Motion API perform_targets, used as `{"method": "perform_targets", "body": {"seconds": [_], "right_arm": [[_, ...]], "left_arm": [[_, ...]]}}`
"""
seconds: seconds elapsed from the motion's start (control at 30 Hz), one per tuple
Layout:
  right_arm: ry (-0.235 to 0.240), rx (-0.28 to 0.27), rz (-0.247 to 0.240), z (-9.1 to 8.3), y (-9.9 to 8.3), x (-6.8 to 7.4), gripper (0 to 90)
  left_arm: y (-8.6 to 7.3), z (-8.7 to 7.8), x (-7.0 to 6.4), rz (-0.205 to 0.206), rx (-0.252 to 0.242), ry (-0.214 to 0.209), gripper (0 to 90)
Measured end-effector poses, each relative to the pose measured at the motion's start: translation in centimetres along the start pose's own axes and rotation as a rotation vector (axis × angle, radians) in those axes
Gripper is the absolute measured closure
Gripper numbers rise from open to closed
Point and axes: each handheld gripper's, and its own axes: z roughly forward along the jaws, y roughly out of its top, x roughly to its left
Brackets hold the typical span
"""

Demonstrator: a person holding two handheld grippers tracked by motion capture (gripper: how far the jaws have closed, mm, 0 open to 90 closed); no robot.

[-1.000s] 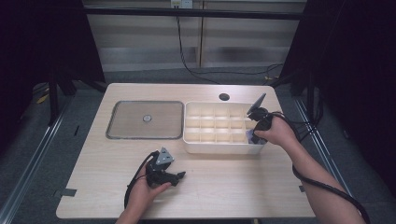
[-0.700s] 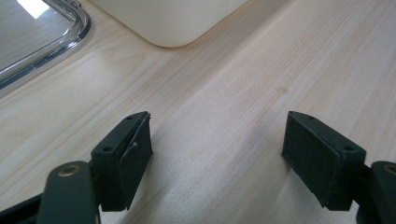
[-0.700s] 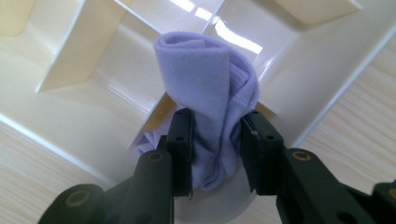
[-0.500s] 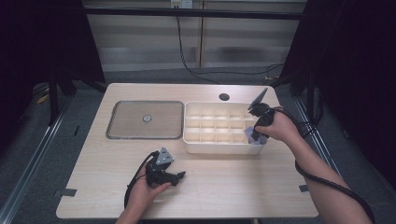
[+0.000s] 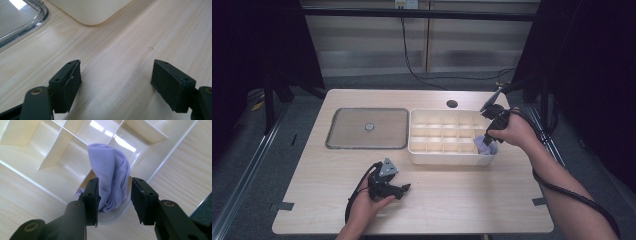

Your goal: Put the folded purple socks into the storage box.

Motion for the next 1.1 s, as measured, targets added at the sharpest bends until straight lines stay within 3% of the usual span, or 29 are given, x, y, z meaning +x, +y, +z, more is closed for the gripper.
{"method": "perform_targets", "body": {"seconds": [0.37, 0.53, 0.77, 1.1], "right_arm": [[0.01, 0.004, -0.015, -1.2, 0.8, 0.4, 68.0], [0.007, 0.007, -0.019, -1.3, 1.1, 0.5, 80.4], [0.022, 0.016, -0.018, -1.2, 1.3, 0.7, 89.8], [0.014, 0.017, -0.017, -0.9, 1.5, 0.7, 90.0]], "left_arm": [[0.0, 0.0, 0.0, 0.001, 0.005, -0.002, 23.5], [0.0, 0.0, 0.0, 0.001, 0.005, -0.002, 23.5], [0.0, 0.0, 0.0, 0.001, 0.005, -0.002, 23.5], [0.0, 0.0, 0.0, 0.001, 0.006, -0.002, 23.5]]}}
